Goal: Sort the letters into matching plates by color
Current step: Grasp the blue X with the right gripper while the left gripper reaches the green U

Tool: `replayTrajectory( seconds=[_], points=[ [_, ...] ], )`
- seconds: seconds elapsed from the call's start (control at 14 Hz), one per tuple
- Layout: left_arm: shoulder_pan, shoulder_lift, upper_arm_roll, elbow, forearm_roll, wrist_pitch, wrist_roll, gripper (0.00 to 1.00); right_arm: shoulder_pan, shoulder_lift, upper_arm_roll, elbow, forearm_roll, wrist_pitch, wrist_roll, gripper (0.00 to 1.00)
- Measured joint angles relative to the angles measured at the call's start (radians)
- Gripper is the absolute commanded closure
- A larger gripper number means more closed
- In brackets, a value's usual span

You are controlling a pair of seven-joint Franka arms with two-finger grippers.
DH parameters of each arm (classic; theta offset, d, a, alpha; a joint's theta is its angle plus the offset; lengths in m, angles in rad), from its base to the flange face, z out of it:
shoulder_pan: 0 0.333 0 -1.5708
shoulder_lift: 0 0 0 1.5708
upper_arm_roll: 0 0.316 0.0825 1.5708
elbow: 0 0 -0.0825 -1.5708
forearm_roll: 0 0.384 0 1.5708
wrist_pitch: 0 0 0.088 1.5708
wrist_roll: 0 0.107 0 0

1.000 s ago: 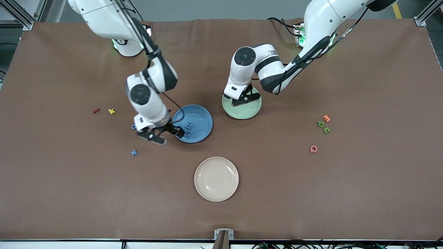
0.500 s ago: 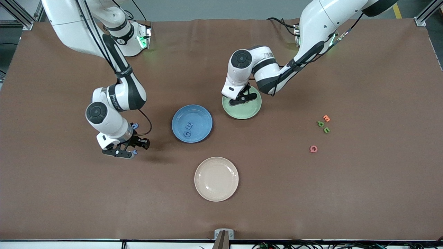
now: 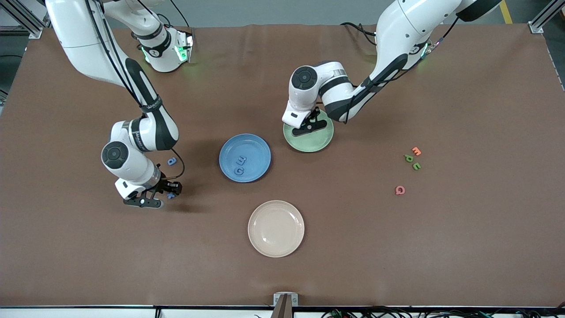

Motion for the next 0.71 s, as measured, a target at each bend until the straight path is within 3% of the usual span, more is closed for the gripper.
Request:
replayTrajectory(
  seconds=[0.36,0.71],
  points=[
    [0.039,-0.008,0.003,0.020,0.004,0.000,0.004,0.01,-0.013,0.015,0.000,0.013,-0.011,0.001,0.000,0.36],
    [0.176,-0.054,0.000,0.018,0.006,-0.003,0.170,0.01,-0.013,0.035,0.002,0.017,-0.011,0.016,0.000,0.35]
  ],
)
